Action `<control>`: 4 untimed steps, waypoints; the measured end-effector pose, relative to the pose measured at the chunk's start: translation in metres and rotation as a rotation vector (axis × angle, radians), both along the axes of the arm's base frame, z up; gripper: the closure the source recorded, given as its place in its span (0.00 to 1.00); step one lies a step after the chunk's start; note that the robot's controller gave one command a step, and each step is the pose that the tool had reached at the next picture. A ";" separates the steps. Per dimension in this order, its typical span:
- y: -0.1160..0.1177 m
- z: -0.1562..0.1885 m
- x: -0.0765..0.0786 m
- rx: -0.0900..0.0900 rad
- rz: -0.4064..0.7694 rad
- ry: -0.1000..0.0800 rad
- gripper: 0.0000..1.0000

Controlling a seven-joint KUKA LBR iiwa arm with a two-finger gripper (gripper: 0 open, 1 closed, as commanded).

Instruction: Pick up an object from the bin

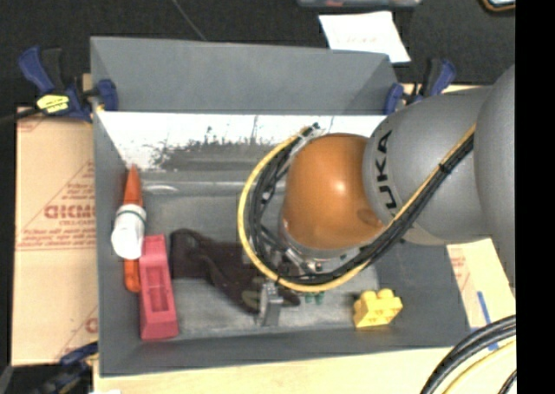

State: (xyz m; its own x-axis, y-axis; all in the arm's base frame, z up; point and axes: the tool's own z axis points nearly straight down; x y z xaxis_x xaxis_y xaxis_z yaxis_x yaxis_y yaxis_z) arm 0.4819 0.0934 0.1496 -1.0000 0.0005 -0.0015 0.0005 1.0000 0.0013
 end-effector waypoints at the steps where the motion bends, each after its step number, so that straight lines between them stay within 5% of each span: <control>1: 0.034 -0.081 0.054 0.000 -0.374 0.000 0.00; 2: 0.040 -0.078 0.067 0.001 -0.165 -0.006 0.00; 3: 0.034 -0.078 0.057 0.002 -0.355 -0.003 0.00; 4: 0.039 -0.077 0.069 0.001 -0.168 -0.010 0.00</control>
Offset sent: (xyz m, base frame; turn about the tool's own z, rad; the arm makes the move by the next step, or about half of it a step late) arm 0.0653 0.0417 -0.0796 0.1649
